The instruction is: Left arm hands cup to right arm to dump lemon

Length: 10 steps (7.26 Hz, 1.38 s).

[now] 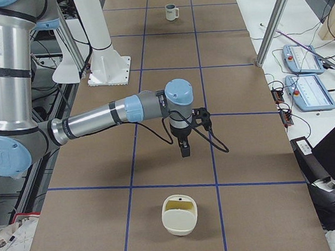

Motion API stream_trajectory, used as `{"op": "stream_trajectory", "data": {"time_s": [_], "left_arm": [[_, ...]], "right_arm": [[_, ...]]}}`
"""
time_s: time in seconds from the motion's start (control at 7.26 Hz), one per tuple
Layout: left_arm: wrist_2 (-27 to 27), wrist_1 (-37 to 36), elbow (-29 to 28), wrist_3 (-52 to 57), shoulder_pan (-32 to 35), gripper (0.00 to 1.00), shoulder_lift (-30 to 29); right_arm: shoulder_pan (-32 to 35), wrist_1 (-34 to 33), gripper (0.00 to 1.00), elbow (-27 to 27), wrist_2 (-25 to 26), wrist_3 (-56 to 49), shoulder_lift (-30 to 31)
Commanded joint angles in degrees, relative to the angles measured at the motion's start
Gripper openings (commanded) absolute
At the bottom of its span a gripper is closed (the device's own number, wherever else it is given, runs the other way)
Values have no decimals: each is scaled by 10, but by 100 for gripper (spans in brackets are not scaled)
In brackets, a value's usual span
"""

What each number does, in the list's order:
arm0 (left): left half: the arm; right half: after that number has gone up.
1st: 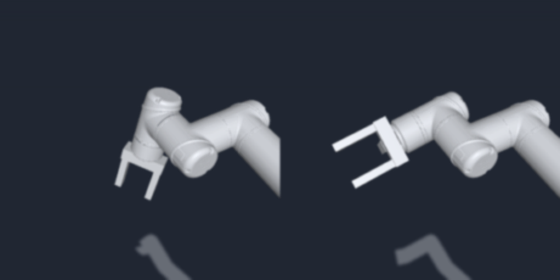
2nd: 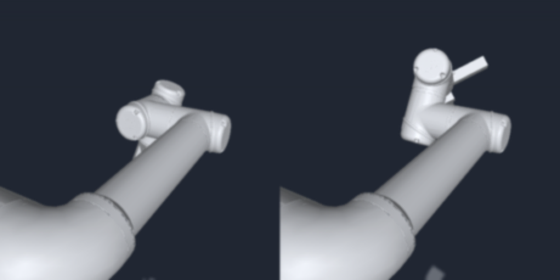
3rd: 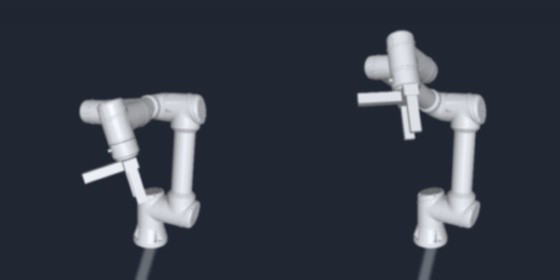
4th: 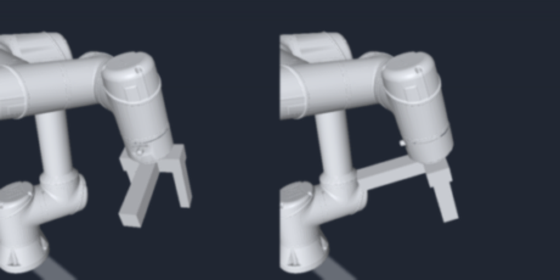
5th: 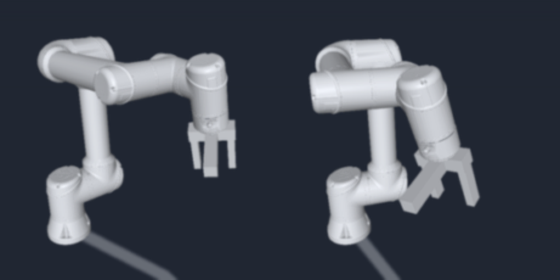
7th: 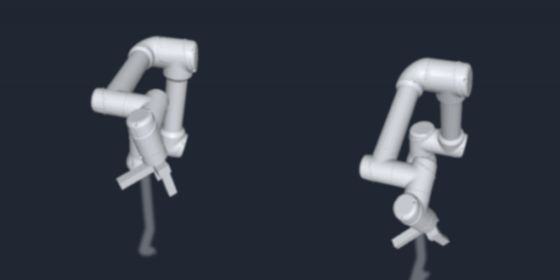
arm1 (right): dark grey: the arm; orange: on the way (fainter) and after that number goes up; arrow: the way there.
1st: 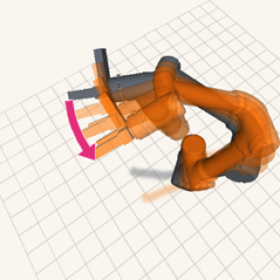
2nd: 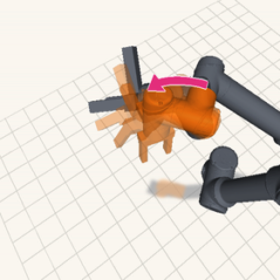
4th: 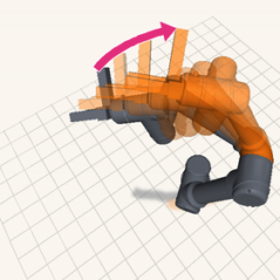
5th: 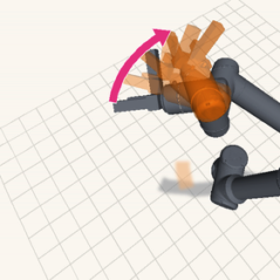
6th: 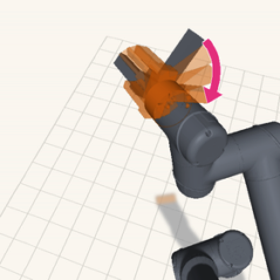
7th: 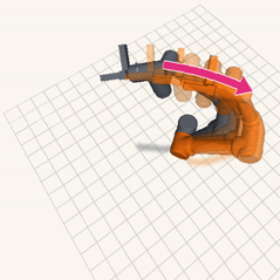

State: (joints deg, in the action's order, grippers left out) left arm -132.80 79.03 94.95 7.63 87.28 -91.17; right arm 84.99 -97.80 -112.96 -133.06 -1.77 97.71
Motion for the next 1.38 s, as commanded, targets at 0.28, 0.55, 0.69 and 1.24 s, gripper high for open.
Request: {"op": "stream_trajectory", "data": {"time_s": [0.28,0.55,0.69,1.24], "left_arm": [[1,0,10,-2,0,100,1],[0,-1,10,-2,0,100,1],[1,0,11,-2,0,100,1],[0,1,16,-2,-3,100,-1]], "right_arm": [[0,0,100,3,0,0,-1],[0,2,100,5,0,0,-2],[0,0,100,12,0,1,-16],[0,1,100,12,-1,1,-17]]}}
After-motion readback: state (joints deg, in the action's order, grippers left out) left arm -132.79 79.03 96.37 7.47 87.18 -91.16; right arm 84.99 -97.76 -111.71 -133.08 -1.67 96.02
